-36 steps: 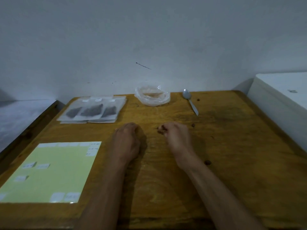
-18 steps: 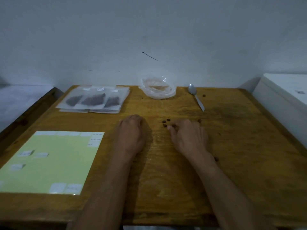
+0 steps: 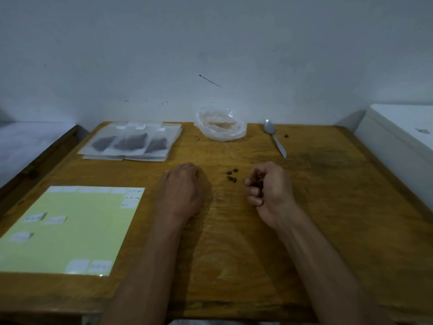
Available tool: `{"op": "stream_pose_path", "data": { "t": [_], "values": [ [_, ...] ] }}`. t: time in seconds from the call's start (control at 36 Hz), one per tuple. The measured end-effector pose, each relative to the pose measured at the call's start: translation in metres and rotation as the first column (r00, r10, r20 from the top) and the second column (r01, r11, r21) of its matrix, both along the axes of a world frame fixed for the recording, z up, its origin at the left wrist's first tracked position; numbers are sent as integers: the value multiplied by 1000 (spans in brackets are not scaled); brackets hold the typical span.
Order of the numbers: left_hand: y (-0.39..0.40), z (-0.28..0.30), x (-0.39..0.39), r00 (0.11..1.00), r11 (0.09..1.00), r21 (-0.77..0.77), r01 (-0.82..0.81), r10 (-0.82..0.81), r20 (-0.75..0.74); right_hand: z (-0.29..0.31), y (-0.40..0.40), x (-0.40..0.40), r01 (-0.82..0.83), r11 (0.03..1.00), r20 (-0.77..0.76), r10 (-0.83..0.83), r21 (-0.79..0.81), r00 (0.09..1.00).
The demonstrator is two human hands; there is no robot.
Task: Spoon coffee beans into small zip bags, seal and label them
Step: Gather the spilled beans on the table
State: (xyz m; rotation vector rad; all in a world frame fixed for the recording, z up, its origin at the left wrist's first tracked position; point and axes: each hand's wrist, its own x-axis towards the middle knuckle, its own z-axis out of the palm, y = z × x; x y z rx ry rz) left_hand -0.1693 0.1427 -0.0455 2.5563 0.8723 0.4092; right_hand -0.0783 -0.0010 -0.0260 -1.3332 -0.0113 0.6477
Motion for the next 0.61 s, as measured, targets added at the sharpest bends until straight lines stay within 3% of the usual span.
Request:
{"op": "stream_pose_path", "data": {
  "t": [0.03, 0.08, 0.14, 0.19, 0.25, 0.39, 0.61],
  "values": [
    [0, 0, 0, 1000, 1000, 2, -1, 1, 1, 0, 0, 0, -12, 1000, 11, 12, -15, 1000],
    [-2, 2, 0, 1000, 1000, -7, 2, -2, 1, -3, 2, -1, -19, 972, 222, 73, -234, 972],
    [-3, 3, 0, 1000, 1000, -13, 1, -1, -3, -8, 5, -3, 94, 852, 525, 227, -515, 821],
    [-2, 1, 1, 1000, 1000, 13, -9, 9, -8, -14, 10, -5, 232, 723, 674, 409, -650, 614],
    [-1, -1, 2, 1000, 999, 31, -14, 14, -3, -18, 13, -7, 297, 645, 681, 494, -704, 541],
    [0, -2, 1, 1000, 1000, 27, -16, 16, 11, -24, 18, -5, 333, 591, 665, 529, -735, 527],
    [0, -3, 1, 1000, 1000, 22, -11, 10, 23, -24, 17, -7, 331, 627, 688, 494, -705, 532]
  ]
}}
